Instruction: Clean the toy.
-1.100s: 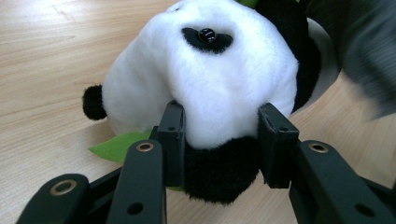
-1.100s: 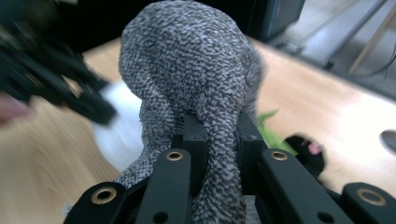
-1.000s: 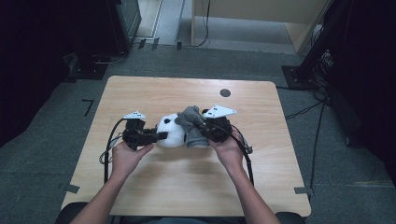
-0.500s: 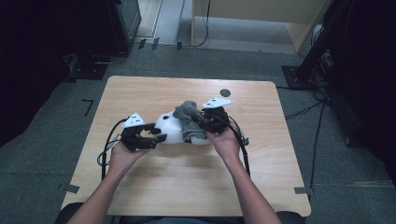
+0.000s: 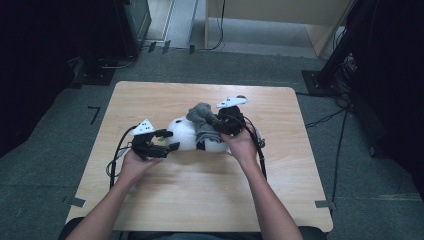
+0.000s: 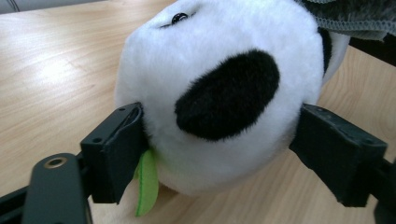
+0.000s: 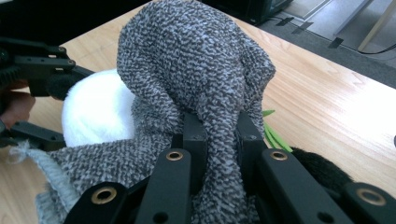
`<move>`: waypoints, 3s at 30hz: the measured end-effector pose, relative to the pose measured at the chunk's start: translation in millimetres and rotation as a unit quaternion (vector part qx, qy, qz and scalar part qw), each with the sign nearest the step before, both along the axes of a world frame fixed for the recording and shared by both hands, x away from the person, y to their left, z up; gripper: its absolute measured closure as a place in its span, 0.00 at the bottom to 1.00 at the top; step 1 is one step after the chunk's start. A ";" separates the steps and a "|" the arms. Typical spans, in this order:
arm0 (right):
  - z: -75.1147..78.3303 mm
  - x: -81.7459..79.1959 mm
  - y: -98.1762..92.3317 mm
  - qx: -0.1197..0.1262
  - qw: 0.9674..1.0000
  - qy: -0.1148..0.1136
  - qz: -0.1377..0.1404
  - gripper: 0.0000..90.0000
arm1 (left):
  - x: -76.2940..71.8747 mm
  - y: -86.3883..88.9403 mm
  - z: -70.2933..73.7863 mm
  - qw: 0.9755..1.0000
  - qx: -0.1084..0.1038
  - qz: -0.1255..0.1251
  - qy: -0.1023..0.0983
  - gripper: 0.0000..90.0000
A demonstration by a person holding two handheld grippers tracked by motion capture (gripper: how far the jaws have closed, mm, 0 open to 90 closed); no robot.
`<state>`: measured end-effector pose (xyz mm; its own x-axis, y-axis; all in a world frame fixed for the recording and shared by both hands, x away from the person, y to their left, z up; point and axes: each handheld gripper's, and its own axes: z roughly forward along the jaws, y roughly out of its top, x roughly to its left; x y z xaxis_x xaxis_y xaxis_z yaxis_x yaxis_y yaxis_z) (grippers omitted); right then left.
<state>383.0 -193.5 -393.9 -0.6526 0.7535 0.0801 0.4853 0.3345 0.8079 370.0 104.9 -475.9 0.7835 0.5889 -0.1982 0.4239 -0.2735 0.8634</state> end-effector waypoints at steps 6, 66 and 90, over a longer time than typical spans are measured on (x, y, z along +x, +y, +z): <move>-2.6 2.9 0.4 0.003 1.000 0.001 -0.005 0.89 | 7.7 -9.6 -3.2 1.000 0.019 -0.001 -0.011 0.14; 9.7 -10.0 -2.4 -0.032 0.998 -0.025 -0.043 0.89 | -5.7 -11.0 19.2 0.992 0.015 0.056 0.114 0.59; 22.7 -13.4 -71.4 -0.004 0.993 -0.039 -0.110 0.89 | -1.3 -7.9 16.0 0.990 -0.003 0.054 0.129 0.59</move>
